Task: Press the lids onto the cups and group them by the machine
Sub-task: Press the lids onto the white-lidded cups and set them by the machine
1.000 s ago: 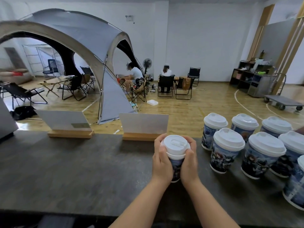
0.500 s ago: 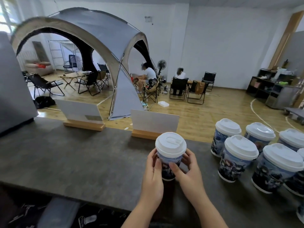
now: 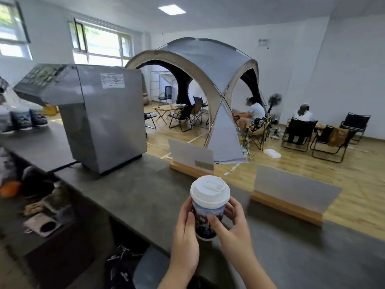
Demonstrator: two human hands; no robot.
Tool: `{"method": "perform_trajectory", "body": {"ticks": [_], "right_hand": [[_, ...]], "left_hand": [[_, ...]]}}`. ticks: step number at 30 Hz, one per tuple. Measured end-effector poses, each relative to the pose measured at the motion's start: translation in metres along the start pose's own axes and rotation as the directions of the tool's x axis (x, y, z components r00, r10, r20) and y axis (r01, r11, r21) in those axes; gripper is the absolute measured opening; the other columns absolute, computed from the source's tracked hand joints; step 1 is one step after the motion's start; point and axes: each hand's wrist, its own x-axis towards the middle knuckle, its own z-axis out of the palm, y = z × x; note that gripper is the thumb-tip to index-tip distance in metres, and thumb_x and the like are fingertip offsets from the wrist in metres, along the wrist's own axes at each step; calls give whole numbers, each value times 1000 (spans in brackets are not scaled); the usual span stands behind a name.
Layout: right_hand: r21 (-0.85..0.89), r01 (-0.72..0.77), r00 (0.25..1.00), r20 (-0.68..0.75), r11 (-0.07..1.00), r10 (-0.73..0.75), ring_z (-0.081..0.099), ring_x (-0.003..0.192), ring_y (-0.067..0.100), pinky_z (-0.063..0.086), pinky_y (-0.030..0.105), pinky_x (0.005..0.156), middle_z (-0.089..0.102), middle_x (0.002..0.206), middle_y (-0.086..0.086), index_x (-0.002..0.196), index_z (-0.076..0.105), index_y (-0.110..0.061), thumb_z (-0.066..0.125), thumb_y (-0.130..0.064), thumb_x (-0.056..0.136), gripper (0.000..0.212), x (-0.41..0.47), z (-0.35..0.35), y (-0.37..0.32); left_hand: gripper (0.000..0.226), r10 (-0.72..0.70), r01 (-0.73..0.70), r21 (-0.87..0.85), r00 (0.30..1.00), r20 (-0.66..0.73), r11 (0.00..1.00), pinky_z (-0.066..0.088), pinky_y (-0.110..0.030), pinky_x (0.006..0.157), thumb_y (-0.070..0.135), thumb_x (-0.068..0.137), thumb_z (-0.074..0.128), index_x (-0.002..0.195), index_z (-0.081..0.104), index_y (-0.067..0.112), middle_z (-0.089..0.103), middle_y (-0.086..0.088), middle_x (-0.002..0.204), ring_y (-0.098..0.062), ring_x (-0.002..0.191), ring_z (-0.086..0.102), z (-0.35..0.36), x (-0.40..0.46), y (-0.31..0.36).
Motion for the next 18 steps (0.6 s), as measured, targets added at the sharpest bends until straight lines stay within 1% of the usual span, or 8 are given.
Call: {"method": "perform_trajectory", "body": {"ticks": [2,5,8,10,12,14,16,18], "right_hand": [[23,1,1000,19,1000,-1,53,114,-2,49,9,73,56,122,-19,122,47,-38,79,-16,79,58,10,33,-3],[53,10,1000,22,999,-11,54,114,1,48,7,75,58,122,-15,123,49,-33,78,-14,79,56,28,85,-2],[54,-3,1000,17,999,2,54,117,5,50,14,80,59,124,-11,126,48,-32,79,-19,79,58,49,139,-1],[61,-26,1000,10,998,25,54,118,6,49,15,83,58,125,-11,128,47,-32,78,-22,79,59,63,174,0],[61,-37,999,4,997,37,53,117,2,49,11,79,58,124,-13,128,46,-32,78,-22,80,58,77,206,2],[60,-51,999,-9,997,52,53,115,-1,48,10,75,58,121,-16,125,46,-34,78,-22,80,56,92,233,7],[52,-66,997,-27,996,68,53,112,-3,47,10,75,57,118,-19,123,46,-35,78,-23,80,55,108,255,13],[47,-83,996,-37,995,85,53,110,-5,47,9,75,56,116,-20,122,44,-35,77,-23,81,54,122,271,20]], "left_hand": [[35,11,-11,25,1000,-9,1000,47,-20,94,12,105,38,122,58,36,64,14,125,2,115,60,-28,19,4],[34,0,0,68,1000,-6,998,46,-19,96,16,106,37,124,57,37,63,14,127,0,118,59,-72,53,12],[33,7,-6,110,1000,-6,994,46,-24,99,18,106,38,120,58,40,64,16,125,-1,117,59,-115,92,25],[33,1,-5,139,1000,28,990,45,-20,95,18,106,38,118,55,43,61,20,124,4,115,57,-141,118,33],[34,-15,1,178,997,77,984,43,-13,88,16,106,39,122,50,43,56,26,122,10,112,53,-165,143,36],[38,-42,14,225,992,121,974,41,-11,88,11,104,42,125,44,43,54,26,121,10,110,51,-185,171,35],[45,-79,35,265,985,156,964,39,-19,97,7,102,45,130,40,42,53,19,126,3,116,52,-201,199,30],[57,-121,49,327,972,202,944,40,-21,99,3,98,50,138,35,41,53,16,129,-1,119,53,-212,219,23]]}}
